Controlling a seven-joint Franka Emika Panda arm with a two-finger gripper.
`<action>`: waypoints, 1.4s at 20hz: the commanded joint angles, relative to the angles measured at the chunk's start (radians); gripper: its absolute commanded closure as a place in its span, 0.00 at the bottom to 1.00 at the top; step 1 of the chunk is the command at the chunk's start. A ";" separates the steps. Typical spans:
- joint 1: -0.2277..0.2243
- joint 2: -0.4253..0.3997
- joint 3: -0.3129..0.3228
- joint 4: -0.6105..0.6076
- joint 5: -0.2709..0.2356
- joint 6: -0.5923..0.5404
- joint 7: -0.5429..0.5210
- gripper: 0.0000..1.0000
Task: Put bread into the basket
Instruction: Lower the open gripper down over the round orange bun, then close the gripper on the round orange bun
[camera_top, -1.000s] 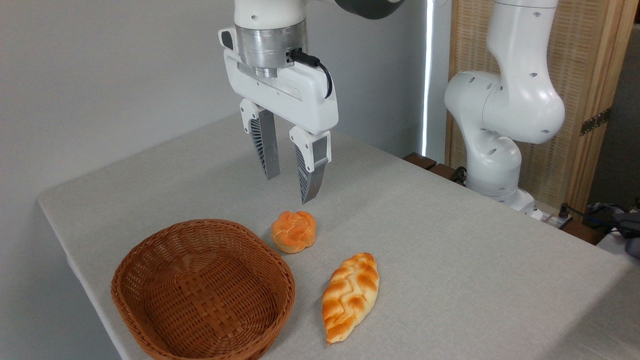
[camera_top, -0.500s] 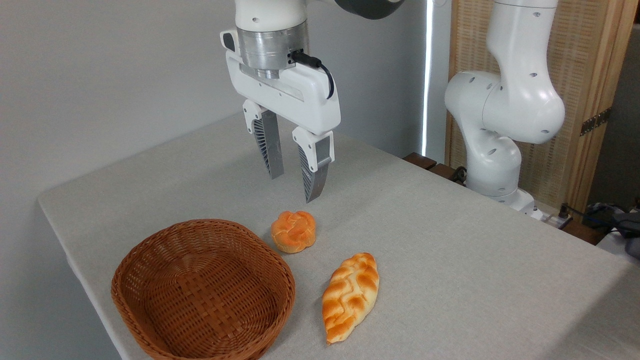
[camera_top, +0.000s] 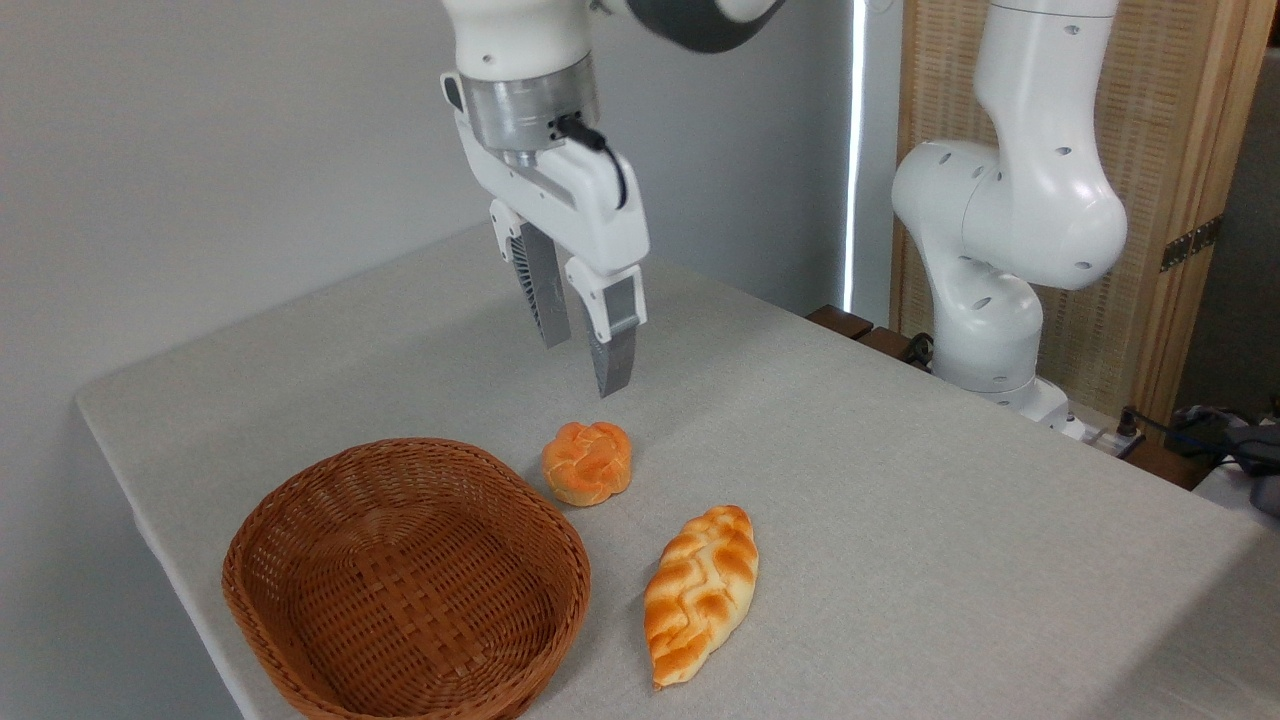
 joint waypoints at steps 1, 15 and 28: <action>-0.053 -0.008 0.008 -0.064 -0.014 0.039 0.047 0.00; -0.064 -0.010 0.010 -0.317 0.002 0.335 0.073 0.00; -0.067 0.021 0.010 -0.331 0.031 0.341 0.081 0.24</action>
